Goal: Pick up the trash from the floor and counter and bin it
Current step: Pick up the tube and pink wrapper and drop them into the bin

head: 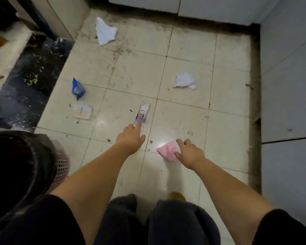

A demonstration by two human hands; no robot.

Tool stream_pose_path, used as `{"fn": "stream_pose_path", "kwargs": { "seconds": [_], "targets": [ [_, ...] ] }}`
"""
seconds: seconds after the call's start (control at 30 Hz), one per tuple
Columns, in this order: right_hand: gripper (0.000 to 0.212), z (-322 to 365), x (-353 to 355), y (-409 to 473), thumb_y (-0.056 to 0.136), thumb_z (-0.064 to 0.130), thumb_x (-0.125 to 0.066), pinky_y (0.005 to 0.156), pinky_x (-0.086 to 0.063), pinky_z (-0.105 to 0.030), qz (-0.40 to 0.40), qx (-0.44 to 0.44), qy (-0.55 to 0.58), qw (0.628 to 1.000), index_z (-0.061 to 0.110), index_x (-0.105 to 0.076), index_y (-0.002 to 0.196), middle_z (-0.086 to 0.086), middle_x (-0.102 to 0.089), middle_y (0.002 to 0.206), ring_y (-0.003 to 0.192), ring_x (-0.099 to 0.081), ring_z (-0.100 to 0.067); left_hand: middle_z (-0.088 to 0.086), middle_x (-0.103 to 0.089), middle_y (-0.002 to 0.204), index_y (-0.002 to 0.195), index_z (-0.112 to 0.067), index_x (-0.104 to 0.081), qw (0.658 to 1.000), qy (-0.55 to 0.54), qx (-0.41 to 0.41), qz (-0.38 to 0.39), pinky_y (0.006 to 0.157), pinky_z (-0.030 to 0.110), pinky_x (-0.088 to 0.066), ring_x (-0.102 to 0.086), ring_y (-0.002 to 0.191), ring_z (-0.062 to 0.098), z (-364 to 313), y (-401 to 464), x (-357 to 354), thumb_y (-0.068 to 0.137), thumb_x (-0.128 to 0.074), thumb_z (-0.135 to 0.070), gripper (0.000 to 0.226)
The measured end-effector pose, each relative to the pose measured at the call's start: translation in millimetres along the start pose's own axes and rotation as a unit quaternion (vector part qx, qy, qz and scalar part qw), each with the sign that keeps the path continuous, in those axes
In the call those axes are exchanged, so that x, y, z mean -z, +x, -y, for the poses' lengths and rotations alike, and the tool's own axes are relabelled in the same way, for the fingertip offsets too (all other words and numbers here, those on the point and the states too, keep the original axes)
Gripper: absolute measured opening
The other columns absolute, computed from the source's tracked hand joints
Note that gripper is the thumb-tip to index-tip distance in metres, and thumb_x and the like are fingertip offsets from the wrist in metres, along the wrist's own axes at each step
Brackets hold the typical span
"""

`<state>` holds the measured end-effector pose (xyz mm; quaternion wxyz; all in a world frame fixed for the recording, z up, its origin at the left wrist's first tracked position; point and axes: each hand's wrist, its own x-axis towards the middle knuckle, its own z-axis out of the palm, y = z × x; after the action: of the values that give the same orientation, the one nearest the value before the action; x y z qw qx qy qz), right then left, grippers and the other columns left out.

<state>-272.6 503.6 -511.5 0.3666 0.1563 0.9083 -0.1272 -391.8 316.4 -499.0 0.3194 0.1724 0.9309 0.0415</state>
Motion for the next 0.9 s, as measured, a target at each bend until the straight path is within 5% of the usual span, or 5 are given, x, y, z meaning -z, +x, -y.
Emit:
{"fn": "stream_pose_path", "kwargs": {
  "seconds": [0.2,0.4,0.57,0.73,0.9],
  "targets": [
    [0.071,-8.8,-108.6,118.9,0.083,0.056,-0.056,0.088,-0.050,-0.044,0.002,0.000,0.007,1.000,0.031,-0.024,0.141,-0.011,-0.026,0.148,0.116,-0.053,-0.034,0.016,-0.030,0.145,0.149,-0.023,-0.015,0.999,-0.009,0.009,-0.045,0.096,0.049,-0.047,-0.041,0.126,0.034,34.4,114.9,-98.8,0.096,-0.044,-0.036,0.062],
    [0.046,-11.4,-160.5,142.2,0.091,0.035,-0.055,0.082,-0.057,-0.038,-0.067,0.025,0.012,0.997,0.019,-0.039,0.131,-0.016,-0.034,0.136,0.106,-0.052,-0.029,0.014,0.007,0.159,0.150,-0.039,0.001,0.999,-0.018,0.024,-0.034,0.099,0.047,-0.047,-0.028,0.136,0.036,36.3,158.0,-146.9,0.096,-0.049,-0.026,0.074],
    [0.027,-14.3,-148.5,152.4,0.098,0.027,-0.041,0.071,-0.046,-0.027,-0.064,0.045,0.058,0.995,0.017,-0.052,0.121,-0.008,-0.042,0.130,0.087,-0.053,-0.022,0.017,-0.009,0.152,0.148,-0.040,-0.008,0.986,-0.121,0.071,-0.088,0.096,0.043,-0.048,-0.041,0.121,0.035,36.6,166.9,-144.5,0.088,-0.048,0.007,0.086],
    [0.031,-6.0,-114.6,163.3,0.099,0.019,-0.037,0.075,-0.047,-0.032,-0.061,0.054,0.009,0.997,0.015,-0.051,0.125,-0.011,-0.050,0.125,0.097,-0.062,-0.032,0.019,-0.030,0.127,0.146,-0.043,-0.006,0.959,-0.243,0.103,-0.101,0.078,0.037,-0.054,-0.056,0.092,0.034,43.0,170.5,-124.1,0.083,-0.055,0.001,0.091],
    [0.028,31.4,-32.3,170.1,0.095,0.005,-0.036,0.079,-0.053,-0.037,-0.096,0.077,0.064,0.990,0.009,-0.055,0.116,-0.016,-0.055,0.116,0.100,-0.058,-0.034,0.020,-0.023,0.135,0.150,-0.038,0.000,0.922,-0.339,0.150,-0.112,0.092,0.039,-0.050,-0.056,0.098,0.039,64.0,132.0,-69.9,0.089,-0.052,-0.002,0.088]
  ]
}}
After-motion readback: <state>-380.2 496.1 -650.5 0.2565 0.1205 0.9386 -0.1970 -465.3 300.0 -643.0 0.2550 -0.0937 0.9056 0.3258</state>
